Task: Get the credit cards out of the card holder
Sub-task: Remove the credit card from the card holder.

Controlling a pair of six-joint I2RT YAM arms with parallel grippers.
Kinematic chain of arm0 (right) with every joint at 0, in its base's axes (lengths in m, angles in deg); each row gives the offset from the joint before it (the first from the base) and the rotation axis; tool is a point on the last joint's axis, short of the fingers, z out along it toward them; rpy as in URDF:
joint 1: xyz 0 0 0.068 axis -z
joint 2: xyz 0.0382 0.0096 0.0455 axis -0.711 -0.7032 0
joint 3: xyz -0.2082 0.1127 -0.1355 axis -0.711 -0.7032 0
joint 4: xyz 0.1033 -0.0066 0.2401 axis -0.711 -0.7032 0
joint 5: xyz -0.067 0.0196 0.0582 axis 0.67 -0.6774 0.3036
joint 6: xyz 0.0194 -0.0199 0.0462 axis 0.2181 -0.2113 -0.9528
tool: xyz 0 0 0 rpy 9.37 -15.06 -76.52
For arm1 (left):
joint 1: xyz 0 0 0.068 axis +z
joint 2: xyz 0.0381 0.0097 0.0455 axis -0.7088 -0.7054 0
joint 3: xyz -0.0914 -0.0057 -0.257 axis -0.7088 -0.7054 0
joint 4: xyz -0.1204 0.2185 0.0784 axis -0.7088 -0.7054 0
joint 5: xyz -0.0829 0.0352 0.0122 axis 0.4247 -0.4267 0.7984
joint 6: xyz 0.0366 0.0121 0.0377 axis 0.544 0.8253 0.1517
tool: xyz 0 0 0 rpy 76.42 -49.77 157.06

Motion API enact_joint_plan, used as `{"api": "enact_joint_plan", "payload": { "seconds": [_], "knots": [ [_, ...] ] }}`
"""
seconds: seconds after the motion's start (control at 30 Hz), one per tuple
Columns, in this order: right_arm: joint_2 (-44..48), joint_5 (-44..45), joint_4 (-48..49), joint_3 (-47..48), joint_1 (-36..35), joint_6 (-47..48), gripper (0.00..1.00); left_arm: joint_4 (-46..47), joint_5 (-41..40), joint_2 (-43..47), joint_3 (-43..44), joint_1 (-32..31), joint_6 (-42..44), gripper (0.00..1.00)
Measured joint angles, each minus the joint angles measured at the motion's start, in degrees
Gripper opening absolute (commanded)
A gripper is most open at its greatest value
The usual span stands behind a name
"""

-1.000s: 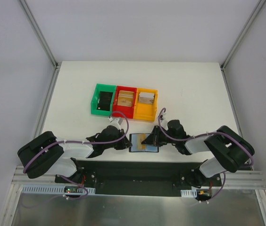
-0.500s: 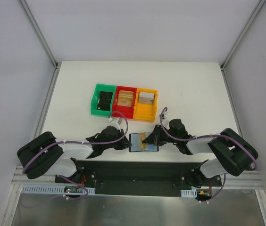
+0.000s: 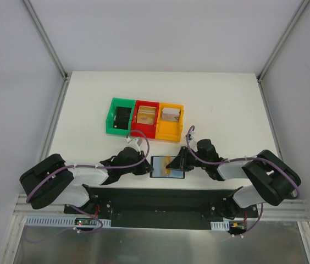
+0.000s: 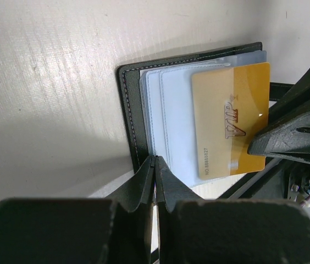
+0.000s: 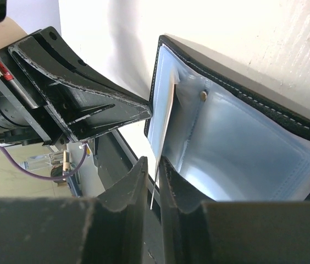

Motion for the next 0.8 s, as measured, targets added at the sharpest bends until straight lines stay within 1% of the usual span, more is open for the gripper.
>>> {"api": "enact_joint_plan", "payload": {
  "seconds": [0.17,0.33,0.57,0.8],
  "knots": [
    [0.0,0.0,-0.5,0.0,0.0,0.1,0.10,0.0,0.0,0.0,0.0,0.0,0.0,0.00],
    [0.0,0.0,-0.7,0.0,0.1,0.2,0.01,0.0,0.0,0.1,0.0,0.0,0.0,0.00],
    [0.1,0.0,-1.9,0.0,0.4,0.4,0.00,-0.1,-0.1,0.7,-0.3,0.0,0.0,0.00],
    [2.4,0.1,-4.5,0.0,0.8,1.5,0.01,-0.1,-0.3,1.1,-0.7,0.0,0.0,0.00]
  ]
}}
